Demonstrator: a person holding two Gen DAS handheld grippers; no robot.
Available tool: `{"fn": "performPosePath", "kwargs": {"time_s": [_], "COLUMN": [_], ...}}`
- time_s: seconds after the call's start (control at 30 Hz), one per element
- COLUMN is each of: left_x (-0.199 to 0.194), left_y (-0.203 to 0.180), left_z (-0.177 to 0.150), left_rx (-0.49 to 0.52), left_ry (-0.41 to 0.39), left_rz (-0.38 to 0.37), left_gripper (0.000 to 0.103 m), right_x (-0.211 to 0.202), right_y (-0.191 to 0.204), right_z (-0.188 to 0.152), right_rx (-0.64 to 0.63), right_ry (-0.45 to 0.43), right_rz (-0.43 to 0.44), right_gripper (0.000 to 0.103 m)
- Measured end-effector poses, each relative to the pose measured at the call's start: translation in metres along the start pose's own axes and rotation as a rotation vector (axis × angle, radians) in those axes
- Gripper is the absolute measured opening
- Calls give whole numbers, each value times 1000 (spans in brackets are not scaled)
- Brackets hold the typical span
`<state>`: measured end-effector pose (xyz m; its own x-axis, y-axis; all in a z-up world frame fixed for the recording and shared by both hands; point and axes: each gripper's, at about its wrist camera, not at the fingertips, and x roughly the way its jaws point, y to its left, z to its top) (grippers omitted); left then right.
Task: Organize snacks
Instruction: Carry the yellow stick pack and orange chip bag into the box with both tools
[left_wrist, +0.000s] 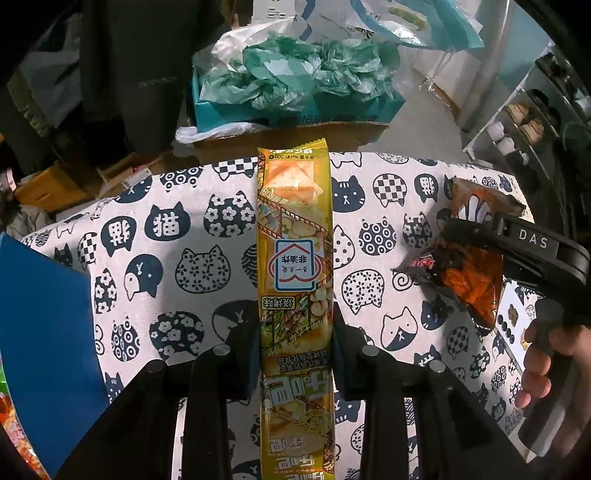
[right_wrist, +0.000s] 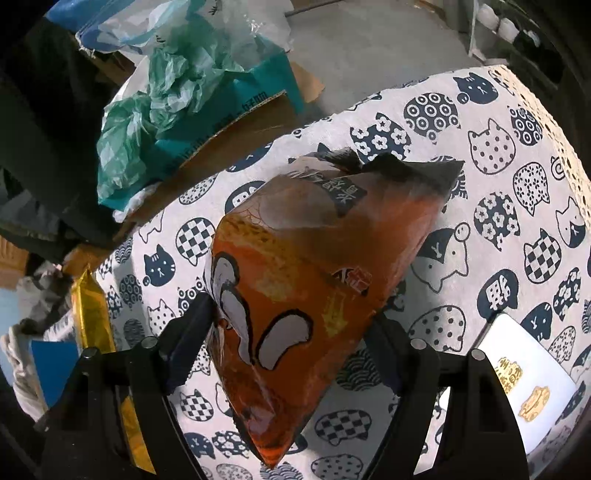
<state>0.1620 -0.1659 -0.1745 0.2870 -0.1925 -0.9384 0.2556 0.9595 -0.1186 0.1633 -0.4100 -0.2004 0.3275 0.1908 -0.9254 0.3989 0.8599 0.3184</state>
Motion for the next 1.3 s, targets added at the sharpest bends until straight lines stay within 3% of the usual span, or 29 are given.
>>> {"fn": "performPosePath", "kwargs": {"time_s": [0.33,0.57,0.8,1.3], "left_x": [-12,-29,-63,-144], "left_y": [11,16,16,26], "left_z": [-11,-22,-33,-67], "left_rx": [-9,-15,8,47], "left_ry": [0,-16,-80,-211], "left_rz": [5,5,27,88], "left_gripper": [32,32,32,32], "right_x": [-10,-31,-66,-128], "right_y": [8,20,48,95], "right_z": [-15,-36,-63,-111], "right_rx": [-88,-195,-340,-490], "right_ry": [-44,-73,-134,-176], "right_rz": [-29,-49,-75,20], "right_gripper": [53,53,53,53]}}
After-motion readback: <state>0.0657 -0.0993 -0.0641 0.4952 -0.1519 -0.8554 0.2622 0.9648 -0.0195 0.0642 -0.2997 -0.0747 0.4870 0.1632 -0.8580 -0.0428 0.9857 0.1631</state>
